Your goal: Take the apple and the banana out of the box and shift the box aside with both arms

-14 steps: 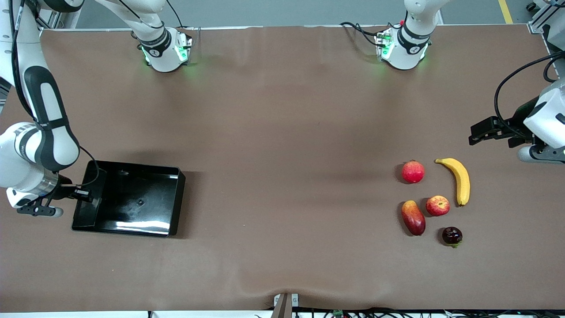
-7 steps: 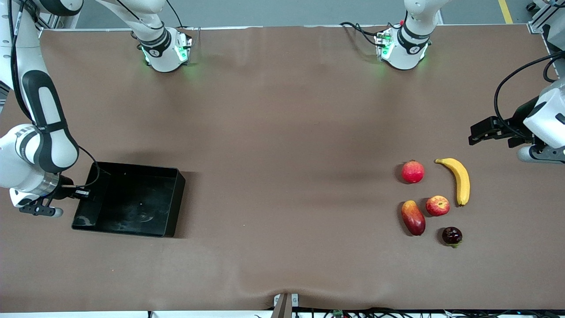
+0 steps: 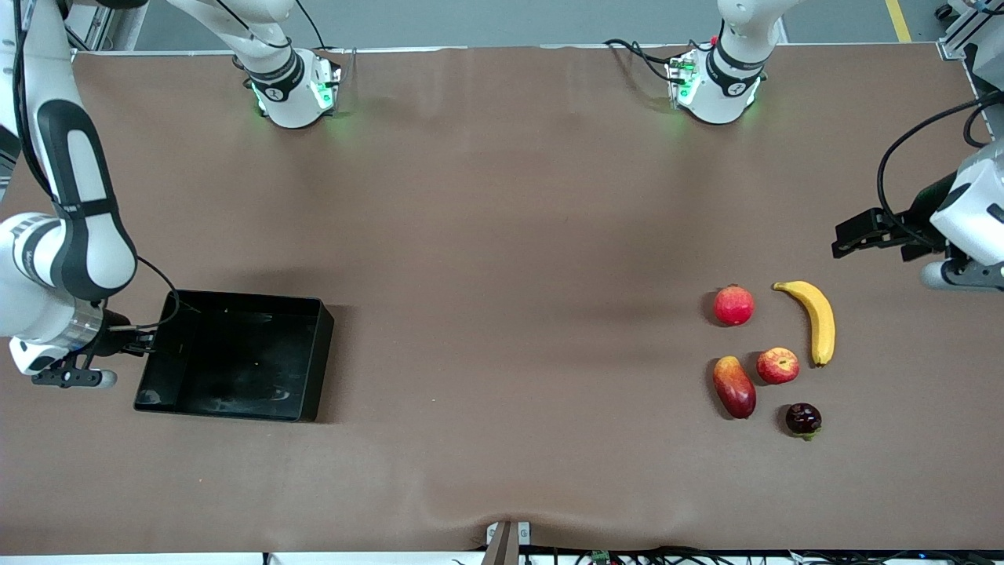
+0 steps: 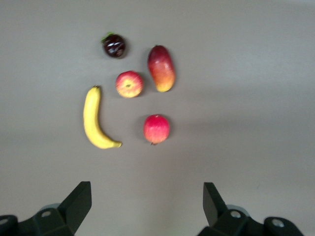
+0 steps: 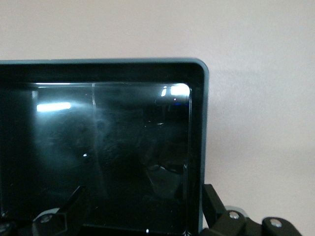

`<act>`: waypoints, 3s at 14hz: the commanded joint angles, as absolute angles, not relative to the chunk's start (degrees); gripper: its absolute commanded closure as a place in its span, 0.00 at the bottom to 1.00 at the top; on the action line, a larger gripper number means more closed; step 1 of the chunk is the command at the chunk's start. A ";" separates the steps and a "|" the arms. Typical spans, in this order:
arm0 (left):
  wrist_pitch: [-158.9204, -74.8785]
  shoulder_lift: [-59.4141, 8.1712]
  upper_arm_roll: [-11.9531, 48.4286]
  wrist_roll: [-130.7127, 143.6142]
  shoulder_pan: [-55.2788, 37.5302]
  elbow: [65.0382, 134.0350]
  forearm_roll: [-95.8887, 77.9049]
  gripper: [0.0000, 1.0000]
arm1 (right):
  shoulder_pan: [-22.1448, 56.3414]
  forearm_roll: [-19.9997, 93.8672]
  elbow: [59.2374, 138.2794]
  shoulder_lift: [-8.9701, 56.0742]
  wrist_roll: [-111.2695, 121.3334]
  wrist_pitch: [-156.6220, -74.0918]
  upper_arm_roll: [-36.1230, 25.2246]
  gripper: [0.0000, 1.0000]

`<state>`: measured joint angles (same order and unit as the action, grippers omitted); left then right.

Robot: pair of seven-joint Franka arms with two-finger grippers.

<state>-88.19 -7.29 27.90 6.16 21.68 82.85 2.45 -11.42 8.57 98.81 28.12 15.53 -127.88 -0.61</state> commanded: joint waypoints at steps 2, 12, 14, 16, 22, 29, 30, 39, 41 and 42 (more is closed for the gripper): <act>-90.44 4.31 21.36 5.80 19.86 91.58 0.53 0.00 | -10.99 7.03 98.27 25.14 15.91 -123.33 -0.70 0.00; -90.09 3.78 21.27 6.15 21.71 91.67 0.18 0.00 | -6.34 4.13 92.64 16.80 6.62 -105.22 -0.53 0.00; -89.91 3.78 21.80 6.50 20.92 91.85 -0.70 0.00 | -4.41 2.90 92.64 13.90 2.30 -101.62 -0.35 0.00; -90.09 3.78 23.63 8.68 20.22 91.76 -3.06 0.00 | -2.12 2.81 92.55 10.91 0.18 -98.45 -0.26 0.00; -90.17 3.87 28.57 13.19 20.30 91.67 -2.20 0.00 | -1.32 2.90 89.76 4.22 0.00 -90.46 1.13 0.00; -90.61 4.22 26.73 12.22 20.05 91.58 -1.50 0.00 | -1.41 2.99 82.80 4.22 -4.13 -81.40 1.58 0.00; -90.62 4.22 24.11 11.87 17.08 91.76 0.07 0.00 | -1.41 2.99 82.10 4.22 -4.91 -80.08 1.58 0.00; -88.77 5.80 7.12 6.94 -0.62 91.59 1.58 0.00 | -1.85 2.90 81.74 4.13 -4.75 -78.22 1.14 0.00; -88.16 5.80 7.21 7.38 -0.27 91.06 1.67 0.00 | -1.67 2.73 81.74 4.13 -4.66 -78.05 1.14 0.00; -87.63 5.97 7.21 7.38 -0.09 91.05 1.67 0.00 | -1.58 2.55 81.74 4.13 -4.66 -77.87 1.14 0.00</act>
